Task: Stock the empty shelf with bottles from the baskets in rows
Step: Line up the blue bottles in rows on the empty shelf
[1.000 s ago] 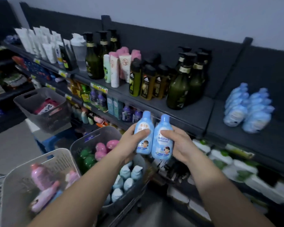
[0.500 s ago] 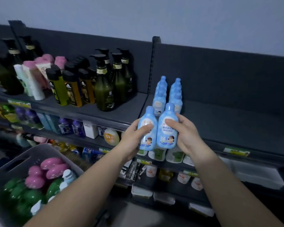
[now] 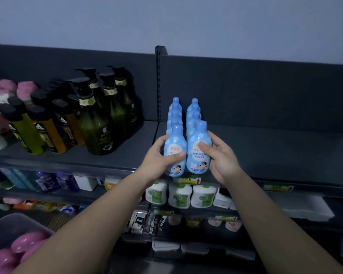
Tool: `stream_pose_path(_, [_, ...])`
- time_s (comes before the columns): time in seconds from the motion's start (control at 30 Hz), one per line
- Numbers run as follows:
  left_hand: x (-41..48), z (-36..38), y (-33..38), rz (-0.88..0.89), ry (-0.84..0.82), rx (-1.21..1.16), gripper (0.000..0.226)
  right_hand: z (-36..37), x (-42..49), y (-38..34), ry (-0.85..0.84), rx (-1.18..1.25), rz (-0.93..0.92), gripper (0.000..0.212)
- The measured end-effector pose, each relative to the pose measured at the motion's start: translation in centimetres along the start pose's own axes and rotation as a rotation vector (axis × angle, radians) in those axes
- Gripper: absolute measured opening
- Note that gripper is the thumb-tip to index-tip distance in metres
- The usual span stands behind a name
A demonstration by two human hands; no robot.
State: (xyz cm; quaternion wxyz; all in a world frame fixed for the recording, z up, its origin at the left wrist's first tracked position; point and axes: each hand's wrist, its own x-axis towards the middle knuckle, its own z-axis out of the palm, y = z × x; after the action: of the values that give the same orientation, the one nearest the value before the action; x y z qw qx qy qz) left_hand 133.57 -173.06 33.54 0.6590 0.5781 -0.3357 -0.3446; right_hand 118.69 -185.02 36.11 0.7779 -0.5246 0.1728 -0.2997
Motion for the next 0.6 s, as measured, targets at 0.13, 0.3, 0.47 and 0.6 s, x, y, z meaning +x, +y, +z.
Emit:
stream_pose_path(0.13, [3.4, -1.8, -0.7, 0.022, -0.021, 0.03, 0.062, 0.2, 3.0, 1.3, 0.01, -0.039, -0.022, 0.058])
stream_pose_path(0.3, [6.8, -2.1, -2.3, 0.069, -0.033, 0.11, 0.062, -1.0, 5.8, 2.2, 0.035, -0.173, 0.017, 0.054])
stream_pose_path(0.47, [8.7, -2.6, -4.1, 0.095, -0.026, 0.181, 0.062, -1.8, 6.8, 4.1, 0.146, -0.134, 0.026, 0.059])
stream_pose_path(0.6, [8.9, -2.2, -5.6, 0.12, 0.005, 0.295, 0.066, -2.9, 6.1, 5.1, 0.167, -0.155, 0.026, 0.059])
